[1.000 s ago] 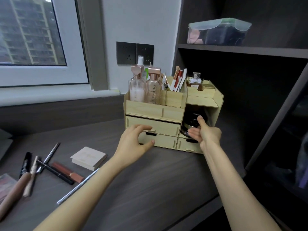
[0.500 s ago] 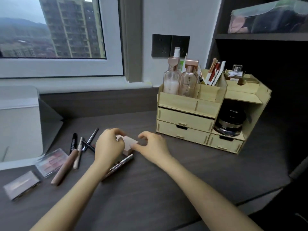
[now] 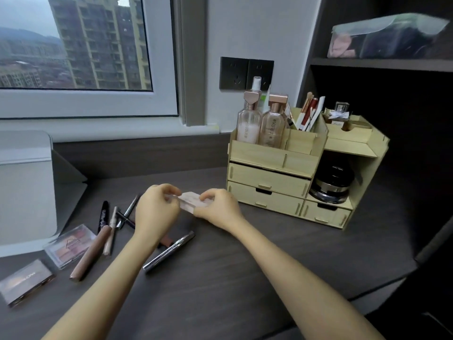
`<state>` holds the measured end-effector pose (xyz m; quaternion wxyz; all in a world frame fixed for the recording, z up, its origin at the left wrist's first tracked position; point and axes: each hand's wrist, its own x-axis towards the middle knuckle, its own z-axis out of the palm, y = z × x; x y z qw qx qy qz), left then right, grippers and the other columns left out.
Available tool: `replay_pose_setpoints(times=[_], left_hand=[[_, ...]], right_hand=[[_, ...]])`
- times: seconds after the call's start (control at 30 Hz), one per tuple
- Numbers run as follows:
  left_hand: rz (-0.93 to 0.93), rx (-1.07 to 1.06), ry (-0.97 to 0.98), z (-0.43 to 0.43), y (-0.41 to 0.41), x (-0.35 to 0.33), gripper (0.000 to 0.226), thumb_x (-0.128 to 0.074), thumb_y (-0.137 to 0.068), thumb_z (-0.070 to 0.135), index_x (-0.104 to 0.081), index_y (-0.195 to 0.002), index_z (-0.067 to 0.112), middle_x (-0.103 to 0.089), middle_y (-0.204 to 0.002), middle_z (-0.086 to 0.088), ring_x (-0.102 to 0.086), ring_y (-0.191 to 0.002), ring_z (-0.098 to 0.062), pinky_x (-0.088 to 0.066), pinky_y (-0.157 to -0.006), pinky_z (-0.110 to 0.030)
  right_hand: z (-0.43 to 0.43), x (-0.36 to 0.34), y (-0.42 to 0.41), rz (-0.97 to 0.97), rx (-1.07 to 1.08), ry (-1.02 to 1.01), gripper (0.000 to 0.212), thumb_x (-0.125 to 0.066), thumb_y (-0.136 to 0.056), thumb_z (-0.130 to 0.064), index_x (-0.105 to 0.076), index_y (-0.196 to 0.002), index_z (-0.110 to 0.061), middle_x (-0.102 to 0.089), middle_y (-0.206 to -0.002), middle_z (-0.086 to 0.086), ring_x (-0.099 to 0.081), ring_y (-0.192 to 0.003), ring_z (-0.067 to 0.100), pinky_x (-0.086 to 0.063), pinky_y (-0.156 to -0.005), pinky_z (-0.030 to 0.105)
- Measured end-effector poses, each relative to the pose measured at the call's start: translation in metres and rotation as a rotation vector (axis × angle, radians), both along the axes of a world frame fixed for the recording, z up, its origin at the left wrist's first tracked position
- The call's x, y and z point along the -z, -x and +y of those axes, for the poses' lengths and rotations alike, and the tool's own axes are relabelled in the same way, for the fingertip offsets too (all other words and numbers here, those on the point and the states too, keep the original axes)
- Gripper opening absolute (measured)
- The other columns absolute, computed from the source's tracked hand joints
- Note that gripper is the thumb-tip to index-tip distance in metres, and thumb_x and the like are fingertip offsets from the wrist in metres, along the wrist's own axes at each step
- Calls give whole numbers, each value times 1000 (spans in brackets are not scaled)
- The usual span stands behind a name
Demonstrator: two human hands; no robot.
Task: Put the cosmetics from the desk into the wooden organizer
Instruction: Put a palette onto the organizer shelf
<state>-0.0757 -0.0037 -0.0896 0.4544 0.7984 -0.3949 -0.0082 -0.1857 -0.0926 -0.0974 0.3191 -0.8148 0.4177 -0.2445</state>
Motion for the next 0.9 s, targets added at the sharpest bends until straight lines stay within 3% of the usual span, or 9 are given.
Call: replay_pose_setpoints(times=[0.2,0.23,0.33,0.43,0.5,0.63,0.73,0.8,0.9], left_hand=[[45,81,9,-18,22,3,21,-52,-79,7,-67,-79,22,-68,-94,-3,-62,-83,-18,-39,-72,-24],[53,111,9,-22,29,2,21,-52,-79,8,-67,-79,22,-68,-94,-3,-63,-84,-18,-40,-72,-25],[51,198,19,-34,49,-1,20,-53,-79,9,-66,-78,24,-68,-95,-2,-63,-85,-18,-46,-75,-27],[36,263,27,-44,66,-5,19,-53,-80,10,-65,-78,25,-67,-97,-1,-63,-86,-18,-46,-75,-27],[36,300,13,-51,76,-9,18,-53,-81,11,-64,-78,25,-67,-97,-2,-63,-88,-19,-48,-77,-29],[11,336,10,-60,90,-14,17,-52,-81,13,-64,-79,26,-62,-96,2,-59,-90,-17,-41,-73,-26],[-25,340,6,-63,91,-17,16,-53,-82,15,-64,-80,26,-59,-95,4,-55,-91,-15,-37,-71,-25],[-42,336,1,-64,88,-17,16,-53,-82,15,-65,-80,26,-59,-96,4,-55,-91,-15,-38,-72,-26],[-50,323,-16,-64,82,-17,16,-54,-82,15,-66,-82,25,-60,-99,4,-57,-93,-17,-41,-74,-26]], right_hand=[[17,-37,114,-253,270,213,34,-70,-67,-34,-72,-100,-27,-70,-92,-15,-61,-86,3,-44,-69,12],[20,-43,134,-281,333,267,34,-70,-68,-34,-72,-101,-28,-69,-91,-16,-61,-87,4,-47,-71,14],[24,-61,185,-318,551,423,35,-68,-71,-35,-69,-106,-29,-65,-94,-14,-59,-98,16,-53,-81,37],[9,-83,217,-309,746,620,38,-68,-73,-34,-69,-109,-22,-69,-101,-2,-55,-101,25,-41,-88,31],[-9,-97,225,-268,801,670,40,-68,-73,-34,-69,-109,-18,-70,-103,5,-53,-102,29,-32,-85,28],[-48,-113,219,39,809,764,39,-65,-74,-35,-70,-106,-14,-71,-88,14,-55,-92,35,-36,-84,37],[-75,-126,220,295,755,839,36,-64,-75,-40,-71,-102,-19,-72,-83,10,-56,-89,32,-30,-82,38],[-92,-138,230,360,626,804,33,-64,-74,-41,-70,-100,-23,-72,-83,6,-56,-90,29,-29,-87,36],[-113,-158,253,302,412,631,24,-69,-71,-37,-69,-93,-30,-70,-91,1,-57,-100,25,-33,-98,35]])
